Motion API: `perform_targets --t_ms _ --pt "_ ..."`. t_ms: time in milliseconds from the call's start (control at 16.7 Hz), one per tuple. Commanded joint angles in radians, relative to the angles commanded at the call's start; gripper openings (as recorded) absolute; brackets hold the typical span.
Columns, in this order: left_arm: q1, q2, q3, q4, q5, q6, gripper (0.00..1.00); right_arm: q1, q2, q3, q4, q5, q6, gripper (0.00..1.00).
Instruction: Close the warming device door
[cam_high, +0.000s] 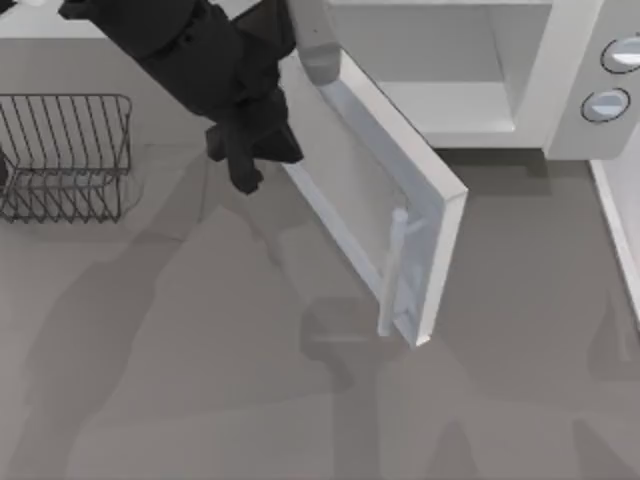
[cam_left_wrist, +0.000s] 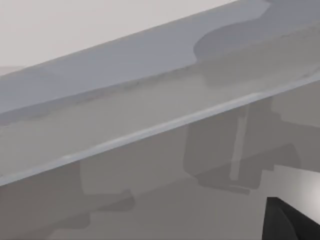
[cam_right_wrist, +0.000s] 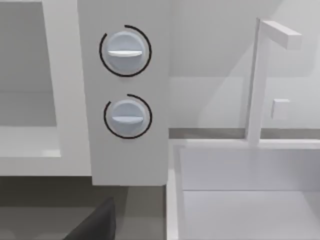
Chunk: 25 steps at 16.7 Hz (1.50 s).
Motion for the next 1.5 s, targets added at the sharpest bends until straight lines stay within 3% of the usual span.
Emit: perform_targets --t_ms 1500 --pt "-0.087 0.063 0.079 0.020 -0.031 -0.096 0.00 0.000 0.000 0.000 0.000 0.000 0.000 1.00"
